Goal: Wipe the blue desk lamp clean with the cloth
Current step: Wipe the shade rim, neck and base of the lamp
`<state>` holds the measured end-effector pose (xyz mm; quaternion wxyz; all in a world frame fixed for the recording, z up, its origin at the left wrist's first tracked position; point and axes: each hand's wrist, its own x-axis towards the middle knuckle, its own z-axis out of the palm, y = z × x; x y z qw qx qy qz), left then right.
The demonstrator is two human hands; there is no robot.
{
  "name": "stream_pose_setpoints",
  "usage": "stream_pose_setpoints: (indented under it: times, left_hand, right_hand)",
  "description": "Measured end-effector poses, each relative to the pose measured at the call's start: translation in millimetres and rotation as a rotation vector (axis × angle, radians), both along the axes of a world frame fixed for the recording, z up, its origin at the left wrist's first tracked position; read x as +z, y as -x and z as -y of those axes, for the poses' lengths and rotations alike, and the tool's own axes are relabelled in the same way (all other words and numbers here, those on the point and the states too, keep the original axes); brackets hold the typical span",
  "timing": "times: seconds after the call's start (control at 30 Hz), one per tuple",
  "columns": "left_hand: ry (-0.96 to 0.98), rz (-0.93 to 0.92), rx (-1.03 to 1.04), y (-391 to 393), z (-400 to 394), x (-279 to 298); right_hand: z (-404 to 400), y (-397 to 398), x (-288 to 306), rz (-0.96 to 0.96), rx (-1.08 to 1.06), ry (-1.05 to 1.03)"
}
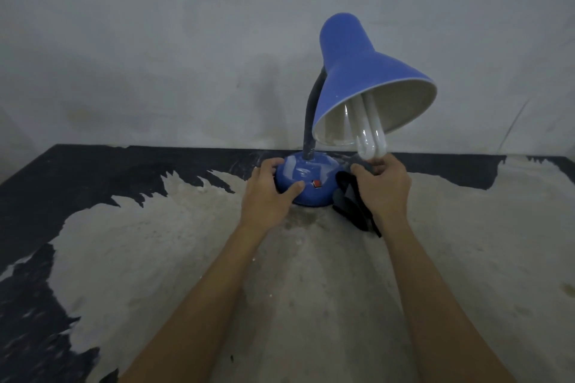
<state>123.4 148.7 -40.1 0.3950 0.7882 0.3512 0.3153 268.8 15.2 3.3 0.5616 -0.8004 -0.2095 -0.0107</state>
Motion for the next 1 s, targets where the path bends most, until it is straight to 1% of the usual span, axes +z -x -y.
stream_pose_setpoints:
  times: [0.17,0.3,0.4,0.5,0.73,0.87,1.0]
  left_hand:
    - [-0.07,-0.026,0.028,-3,-2,-4]
    - [-0.135,-0.06,0.039,-3,-1,-2]
    - [-0.137,-0.046,0.04,-3,-1,-2]
    - [-0.136,-0.044,0.039,-3,-1,-3]
    - [-0.161,-0.047,0.032,-3,-1,-5]
    - [-0.153,-0.043,0.024,-3,-2,-5]
    - [-0.165,-0.037,0.029,-3,-3,-4]
  right_hand:
    - [2,17,5,-0.049,0.183,0.201]
    - [-3,23,-1,-0.024,0.17,0.187]
    - [-2,14,-2,-0.003,0.128,0.17]
    - [0,7,-4,0.017,0.131,0.161]
    - [-11,5,-8,0.242,0.265,0.246]
    - [-28,-7,-20,0.23,0.272,0.293]
    - [-37,-11,-20,0.262,0.298,0.27]
